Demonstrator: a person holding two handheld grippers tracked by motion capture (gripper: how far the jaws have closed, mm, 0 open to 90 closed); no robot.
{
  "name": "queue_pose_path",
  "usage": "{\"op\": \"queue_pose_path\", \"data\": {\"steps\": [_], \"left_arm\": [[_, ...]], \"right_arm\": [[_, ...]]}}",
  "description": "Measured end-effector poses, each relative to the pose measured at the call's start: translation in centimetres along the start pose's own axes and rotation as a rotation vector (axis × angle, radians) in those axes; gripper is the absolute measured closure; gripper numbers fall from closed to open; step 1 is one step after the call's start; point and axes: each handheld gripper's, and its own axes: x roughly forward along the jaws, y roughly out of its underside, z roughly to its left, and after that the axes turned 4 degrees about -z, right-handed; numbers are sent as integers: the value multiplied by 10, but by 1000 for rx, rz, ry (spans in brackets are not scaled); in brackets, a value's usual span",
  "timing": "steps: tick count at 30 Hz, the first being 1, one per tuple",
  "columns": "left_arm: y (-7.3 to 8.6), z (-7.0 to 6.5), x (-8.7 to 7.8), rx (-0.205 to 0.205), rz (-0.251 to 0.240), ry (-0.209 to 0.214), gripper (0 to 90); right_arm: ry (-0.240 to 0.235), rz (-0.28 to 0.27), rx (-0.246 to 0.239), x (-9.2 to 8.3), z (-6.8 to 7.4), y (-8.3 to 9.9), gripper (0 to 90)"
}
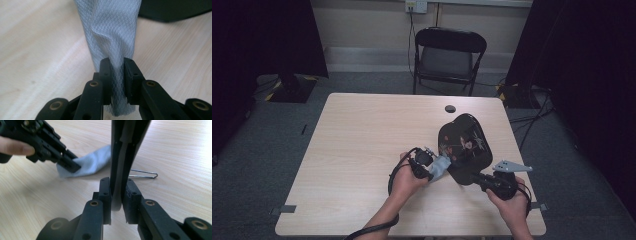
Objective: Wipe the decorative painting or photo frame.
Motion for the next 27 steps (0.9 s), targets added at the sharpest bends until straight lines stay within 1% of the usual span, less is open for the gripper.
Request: {"op": "queue_pose_path", "data": {"steps": [2, 4, 8, 10, 12, 15, 17, 18, 21, 23, 25, 27], "left_arm": [[2, 0, 1, -8, -11, 1, 784], [2, -1, -1, -11, -7, 3, 784], [-3, 2, -14, -18, -19, -1, 785], [-7, 3, -24, -16, -36, -5, 784], [-12, 5, -37, -18, -67, -13, 785], [-24, 6, -58, -20, -100, -20, 784], [-31, 7, -70, -13, -119, -32, 784], [-36, 7, -80, -4, -131, -39, 784], [-49, 7, -100, -1, -164, -49, 784], [-56, 6, -110, 7, -184, -60, 784], [-66, 4, -123, 13, -213, -64, 784], [-73, 2, -131, 22, -227, -61, 783]], "right_arm": [[0, -1, 0, 0, 0, 0, 792], [0, -1, 0, 0, 0, 0, 792], [-1, -4, 0, 0, 0, 0, 792], [-1, -4, 1, 0, 0, 1, 792], [-1, -4, 1, 0, 0, 0, 792], [0, -3, 1, 0, 0, 0, 792], [0, -3, 2, 0, 0, 0, 792], [0, -4, 3, 0, 0, 0, 792], [1, -3, 3, 1, 0, 0, 793], [2, -3, 1, 1, 1, 0, 792], [0, -3, 6, 1, 0, 0, 793], [1, -3, 5, 1, 0, 0, 793]]}}
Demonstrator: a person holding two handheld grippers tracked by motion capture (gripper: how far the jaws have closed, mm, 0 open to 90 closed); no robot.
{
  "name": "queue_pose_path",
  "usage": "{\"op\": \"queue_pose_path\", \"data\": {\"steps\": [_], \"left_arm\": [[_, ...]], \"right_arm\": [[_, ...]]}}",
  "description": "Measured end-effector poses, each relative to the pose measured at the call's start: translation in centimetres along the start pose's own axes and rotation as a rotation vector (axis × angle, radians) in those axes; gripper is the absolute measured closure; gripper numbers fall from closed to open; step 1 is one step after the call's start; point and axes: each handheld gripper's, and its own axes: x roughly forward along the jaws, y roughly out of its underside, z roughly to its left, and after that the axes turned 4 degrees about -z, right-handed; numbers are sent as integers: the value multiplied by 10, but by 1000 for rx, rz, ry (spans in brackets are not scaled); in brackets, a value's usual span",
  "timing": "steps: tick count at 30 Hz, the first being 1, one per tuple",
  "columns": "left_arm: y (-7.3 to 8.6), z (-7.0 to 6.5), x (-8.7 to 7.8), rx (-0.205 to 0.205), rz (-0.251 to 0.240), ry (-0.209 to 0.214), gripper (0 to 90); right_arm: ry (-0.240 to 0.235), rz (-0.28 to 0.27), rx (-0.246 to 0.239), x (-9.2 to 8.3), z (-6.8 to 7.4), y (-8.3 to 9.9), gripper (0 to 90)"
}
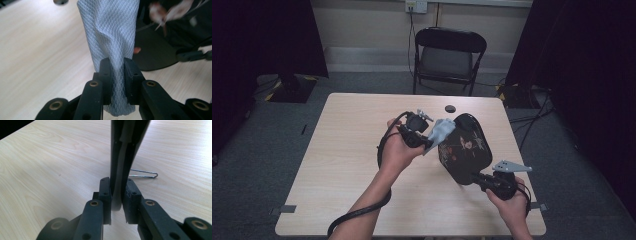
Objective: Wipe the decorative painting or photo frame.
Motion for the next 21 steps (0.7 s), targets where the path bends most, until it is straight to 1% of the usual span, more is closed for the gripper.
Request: {"op": "queue_pose_path", "data": {"steps": [1, 2, 4, 5, 6, 8, 9, 10, 13, 15, 17, 21], "left_arm": [[-5, -1, -3, 0, -11, 4, 784], [-10, -2, -7, 3, -17, 0, 783], [-17, -4, -11, 9, -42, 8, 784], [-20, -5, -13, 10, -46, 4, 784], [-23, -6, -15, 18, -38, 2, 784], [-27, -8, -14, 23, -53, 8, 784], [-28, -9, -13, 27, -49, 9, 784], [-28, -10, -12, 34, -53, 11, 784], [-28, -12, -4, 32, -44, 23, 784], [-27, -13, 0, 32, -35, 24, 784], [-25, -13, 3, 38, -36, 22, 784], [-20, -12, 8, 33, -25, 23, 784]], "right_arm": [[0, 0, 1, 0, 0, 0, 793], [0, 0, 1, 0, 0, 0, 793], [0, -1, -1, 0, 0, 0, 793], [0, -3, -2, 1, 0, 0, 793], [0, -2, -4, 1, 0, 0, 793], [0, -2, -3, 1, 0, 0, 793], [-1, -2, -3, 1, 0, 0, 793], [-1, -2, -3, 1, 0, 0, 793], [0, -1, -6, 1, 0, 0, 793], [0, -1, -5, 1, 0, 0, 792], [-1, -2, -5, 1, 0, 0, 793], [-1, -2, -5, 1, 0, 0, 792]]}}
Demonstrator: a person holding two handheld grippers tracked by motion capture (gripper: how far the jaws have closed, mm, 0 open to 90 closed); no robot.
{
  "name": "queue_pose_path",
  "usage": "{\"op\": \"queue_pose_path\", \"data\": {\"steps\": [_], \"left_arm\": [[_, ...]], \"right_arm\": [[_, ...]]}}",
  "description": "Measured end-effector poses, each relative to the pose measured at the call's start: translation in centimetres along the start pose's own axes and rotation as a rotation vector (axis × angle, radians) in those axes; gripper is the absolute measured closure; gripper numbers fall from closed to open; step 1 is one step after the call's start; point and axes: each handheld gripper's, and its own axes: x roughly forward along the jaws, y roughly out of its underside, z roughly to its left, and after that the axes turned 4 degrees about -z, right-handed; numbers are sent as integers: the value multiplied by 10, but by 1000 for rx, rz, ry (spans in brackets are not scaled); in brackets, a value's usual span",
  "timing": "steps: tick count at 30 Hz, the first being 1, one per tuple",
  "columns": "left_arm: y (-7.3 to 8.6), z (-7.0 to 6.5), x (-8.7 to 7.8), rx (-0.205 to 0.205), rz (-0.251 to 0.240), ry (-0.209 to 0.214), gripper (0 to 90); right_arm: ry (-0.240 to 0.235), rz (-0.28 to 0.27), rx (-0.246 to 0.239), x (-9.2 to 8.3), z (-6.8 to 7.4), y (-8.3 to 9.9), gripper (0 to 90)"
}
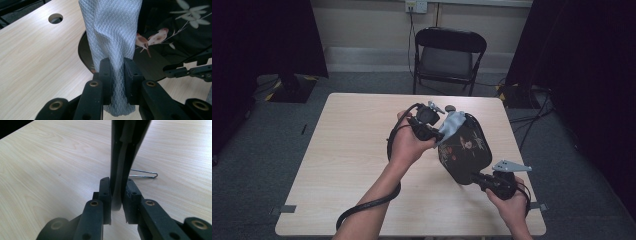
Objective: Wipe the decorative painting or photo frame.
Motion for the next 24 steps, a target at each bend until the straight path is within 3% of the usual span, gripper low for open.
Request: {"op": "queue_pose_path", "data": {"steps": [13, 24], "left_arm": [[21, 4, 14, -20, 17, -5, 784], [48, 3, 38, -36, 75, 17, 784]], "right_arm": [[0, 1, -1, 0, 0, 0, 792], [-1, 1, -1, 0, 0, 0, 792]]}}
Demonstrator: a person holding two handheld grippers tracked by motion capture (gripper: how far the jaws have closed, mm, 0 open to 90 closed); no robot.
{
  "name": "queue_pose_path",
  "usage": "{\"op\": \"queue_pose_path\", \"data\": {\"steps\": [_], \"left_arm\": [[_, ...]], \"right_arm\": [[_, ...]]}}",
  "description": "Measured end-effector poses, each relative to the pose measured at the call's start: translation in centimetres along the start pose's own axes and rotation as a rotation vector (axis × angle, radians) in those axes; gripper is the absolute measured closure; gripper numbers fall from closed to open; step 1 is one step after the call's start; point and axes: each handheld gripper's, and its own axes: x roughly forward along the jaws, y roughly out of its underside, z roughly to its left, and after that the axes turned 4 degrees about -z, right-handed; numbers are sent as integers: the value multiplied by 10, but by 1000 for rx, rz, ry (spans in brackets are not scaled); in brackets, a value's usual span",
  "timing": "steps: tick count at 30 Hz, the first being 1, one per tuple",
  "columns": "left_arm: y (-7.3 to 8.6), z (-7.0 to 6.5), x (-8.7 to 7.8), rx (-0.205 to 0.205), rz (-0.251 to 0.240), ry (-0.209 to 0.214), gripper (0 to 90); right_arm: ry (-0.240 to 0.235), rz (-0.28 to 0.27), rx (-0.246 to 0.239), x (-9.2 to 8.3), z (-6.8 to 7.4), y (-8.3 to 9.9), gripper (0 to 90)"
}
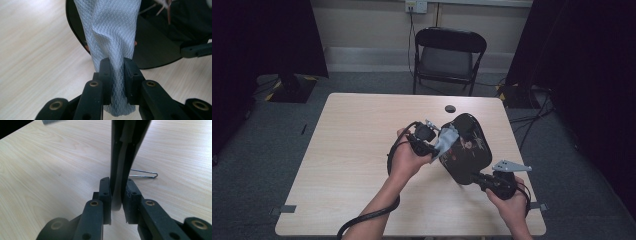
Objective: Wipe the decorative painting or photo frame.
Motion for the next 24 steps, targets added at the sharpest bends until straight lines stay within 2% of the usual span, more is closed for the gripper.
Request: {"op": "queue_pose_path", "data": {"steps": [24], "left_arm": [[52, 4, 49, -59, 88, 18, 784]], "right_arm": [[0, 0, -2, 0, 0, 0, 792]]}}
